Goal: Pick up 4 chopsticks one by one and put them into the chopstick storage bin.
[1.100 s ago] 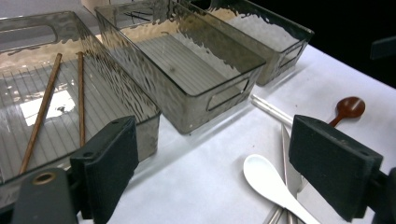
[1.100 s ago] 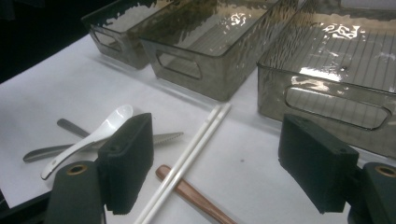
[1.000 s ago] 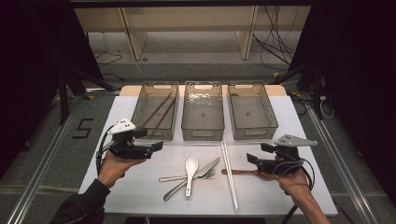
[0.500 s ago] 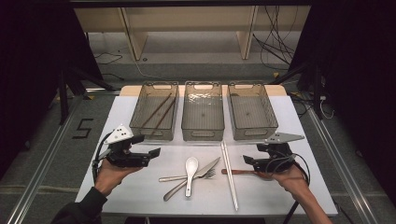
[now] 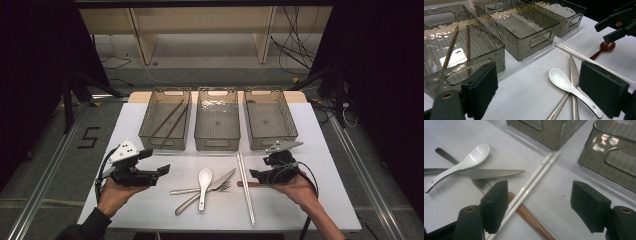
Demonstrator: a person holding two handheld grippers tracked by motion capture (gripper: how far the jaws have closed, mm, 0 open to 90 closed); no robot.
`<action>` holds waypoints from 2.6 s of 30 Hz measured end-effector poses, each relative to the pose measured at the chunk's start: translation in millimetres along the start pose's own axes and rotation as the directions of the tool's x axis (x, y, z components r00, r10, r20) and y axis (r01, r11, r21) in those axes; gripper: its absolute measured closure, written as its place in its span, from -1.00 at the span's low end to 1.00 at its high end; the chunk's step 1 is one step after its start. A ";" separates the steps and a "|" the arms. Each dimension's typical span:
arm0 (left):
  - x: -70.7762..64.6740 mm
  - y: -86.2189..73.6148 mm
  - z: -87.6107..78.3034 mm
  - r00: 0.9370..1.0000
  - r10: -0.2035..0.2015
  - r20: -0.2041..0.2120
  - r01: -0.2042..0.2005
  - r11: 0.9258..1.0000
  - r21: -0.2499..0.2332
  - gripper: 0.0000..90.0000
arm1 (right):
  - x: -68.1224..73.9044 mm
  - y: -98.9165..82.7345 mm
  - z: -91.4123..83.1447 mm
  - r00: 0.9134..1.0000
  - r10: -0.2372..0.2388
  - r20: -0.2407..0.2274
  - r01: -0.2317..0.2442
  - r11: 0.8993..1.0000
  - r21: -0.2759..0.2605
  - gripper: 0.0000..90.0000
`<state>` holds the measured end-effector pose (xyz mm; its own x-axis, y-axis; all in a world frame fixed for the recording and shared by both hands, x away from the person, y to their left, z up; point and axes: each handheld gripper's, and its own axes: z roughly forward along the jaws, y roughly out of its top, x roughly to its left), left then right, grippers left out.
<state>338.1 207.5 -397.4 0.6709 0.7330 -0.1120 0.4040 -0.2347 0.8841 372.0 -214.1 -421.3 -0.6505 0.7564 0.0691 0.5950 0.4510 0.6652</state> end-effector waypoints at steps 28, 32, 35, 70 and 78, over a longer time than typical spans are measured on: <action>-1.9 -8.6 -0.8 1.000 0.018 -0.009 -0.018 1.000 0.002 -0.66 | 10.2 8.8 31.6 0.999 -0.006 0.035 0.000 0.987 0.163 -0.25; -1.9 -9.0 -0.5 1.000 0.020 -0.007 -0.020 1.000 0.002 -0.66 | 9.5 9.1 36.0 0.999 -0.004 0.046 -0.005 0.983 0.184 -0.23; -2.0 -9.0 -0.3 1.000 0.023 -0.006 -0.023 1.000 0.002 -0.66 | 10.2 9.6 39.8 0.999 -0.008 0.050 -0.002 0.980 0.200 -0.22; -1.9 -10.4 2.2 0.999 0.032 -0.006 -0.032 0.999 0.023 -0.66 | 3.9 9.4 58.3 0.999 -0.025 0.046 0.009 0.942 0.336 0.20; -2.3 -10.6 2.7 0.999 0.036 -0.005 -0.035 0.999 0.026 -0.66 | -0.1 8.8 60.3 0.999 -0.011 0.051 -0.009 0.932 0.361 0.47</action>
<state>334.0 206.6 -407.7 0.6819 0.7273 -0.0783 0.3962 -0.2772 0.8753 405.8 -181.6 -460.3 -0.6316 0.7749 0.0238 0.7310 0.5850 0.3511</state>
